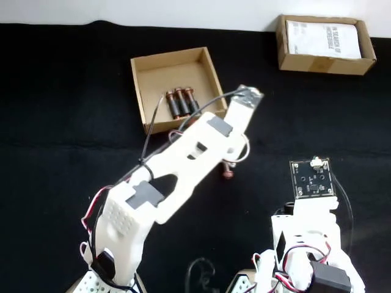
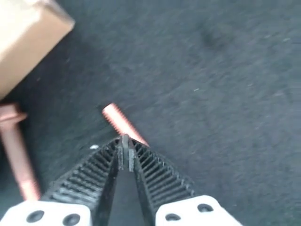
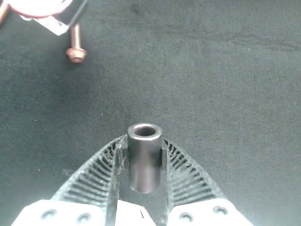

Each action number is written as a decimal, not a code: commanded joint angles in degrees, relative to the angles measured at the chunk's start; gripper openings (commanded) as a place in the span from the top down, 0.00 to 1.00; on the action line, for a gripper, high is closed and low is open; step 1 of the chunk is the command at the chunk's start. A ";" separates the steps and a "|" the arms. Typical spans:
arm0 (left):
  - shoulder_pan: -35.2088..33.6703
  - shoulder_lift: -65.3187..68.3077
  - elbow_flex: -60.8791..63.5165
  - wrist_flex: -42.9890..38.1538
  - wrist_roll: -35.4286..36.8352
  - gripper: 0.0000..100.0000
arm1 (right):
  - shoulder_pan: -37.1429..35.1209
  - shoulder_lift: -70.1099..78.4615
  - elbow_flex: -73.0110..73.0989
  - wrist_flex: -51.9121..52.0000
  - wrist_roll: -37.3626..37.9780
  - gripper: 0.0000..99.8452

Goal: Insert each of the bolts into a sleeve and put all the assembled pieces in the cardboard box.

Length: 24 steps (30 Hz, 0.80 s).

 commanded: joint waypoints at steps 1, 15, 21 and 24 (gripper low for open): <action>1.89 -0.31 -1.80 -1.85 0.09 0.99 | 0.13 -0.31 0.04 -0.57 0.70 0.99; 1.71 -1.01 -6.37 11.43 -1.32 0.99 | -1.01 -0.22 0.04 -0.66 0.70 0.99; -0.84 -1.01 -15.78 25.93 -5.10 0.99 | -1.27 -0.22 0.04 -0.66 0.70 0.99; -1.27 -0.92 -18.42 29.36 -5.19 0.99 | -1.27 -0.22 0.04 -0.66 0.70 0.99</action>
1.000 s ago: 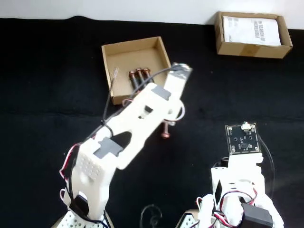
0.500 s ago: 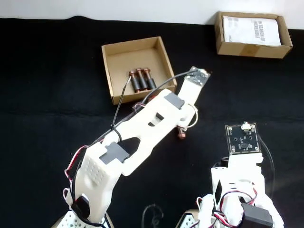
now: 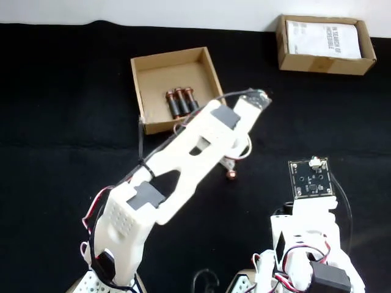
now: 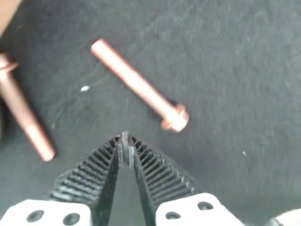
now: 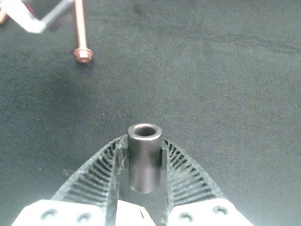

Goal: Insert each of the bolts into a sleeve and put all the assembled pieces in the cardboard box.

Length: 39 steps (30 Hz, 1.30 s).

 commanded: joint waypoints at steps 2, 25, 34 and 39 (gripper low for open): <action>-0.75 -0.57 -4.09 3.78 -0.35 0.99 | -0.66 -0.22 0.04 -0.66 0.70 0.99; 4.97 11.82 -2.07 -13.45 -3.60 0.99 | -0.66 -0.22 0.04 -0.66 0.70 0.99; 8.92 11.56 -3.65 -27.96 -3.16 0.99 | -0.40 -0.22 0.04 -0.66 0.70 0.99; 8.48 11.82 -10.95 -29.01 -3.08 0.99 | -0.40 -0.22 0.04 -0.66 0.70 0.99</action>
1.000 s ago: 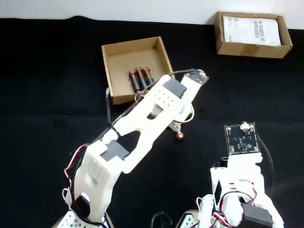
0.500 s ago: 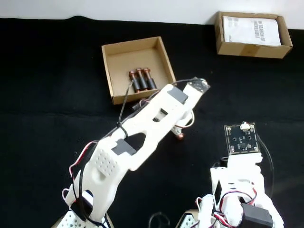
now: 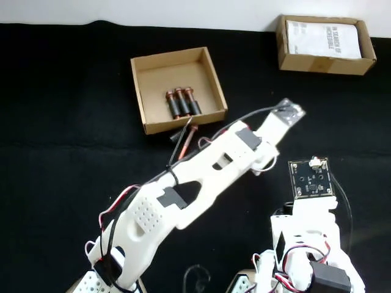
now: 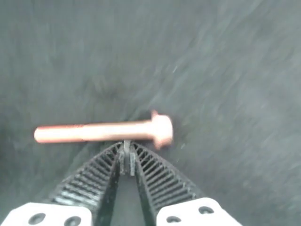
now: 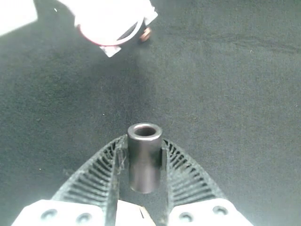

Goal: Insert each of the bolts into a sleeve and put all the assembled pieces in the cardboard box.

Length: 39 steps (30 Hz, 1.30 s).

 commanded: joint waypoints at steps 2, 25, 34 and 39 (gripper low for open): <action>0.04 -1.19 -7.69 -0.97 0.35 0.99 | -0.31 -0.22 0.04 -0.66 0.70 0.99; -6.64 5.32 -16.31 13.63 -23.56 0.96 | 1.45 0.22 0.13 -1.45 0.70 0.99; -6.46 4.44 -16.31 18.20 -42.20 0.84 | 3.82 0.22 0.22 -1.45 0.70 0.99; -6.46 4.44 -16.40 18.02 -49.76 0.80 | 3.82 0.22 0.22 -1.45 0.70 0.99</action>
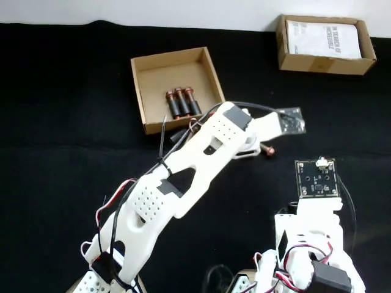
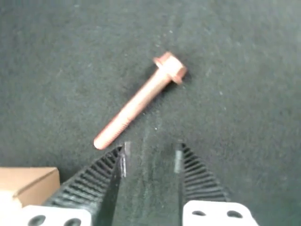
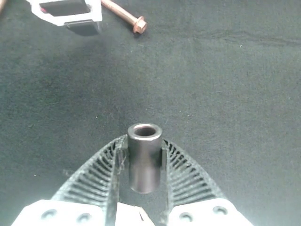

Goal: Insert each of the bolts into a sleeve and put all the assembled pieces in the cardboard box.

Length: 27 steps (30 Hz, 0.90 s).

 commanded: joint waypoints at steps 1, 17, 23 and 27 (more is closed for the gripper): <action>-0.40 -1.98 -1.10 0.00 -4.31 0.80 | 0.75 0.22 0.04 -0.75 0.70 0.99; 1.45 5.05 -9.19 -5.98 -8.44 0.80 | 0.57 0.22 0.04 -0.75 0.70 0.99; 3.82 7.25 -9.27 -6.33 -8.44 0.80 | 0.57 0.22 0.04 -0.75 0.70 0.99; 6.20 7.60 -9.27 -6.51 -8.44 0.80 | 0.57 0.22 0.04 -0.75 0.70 0.99</action>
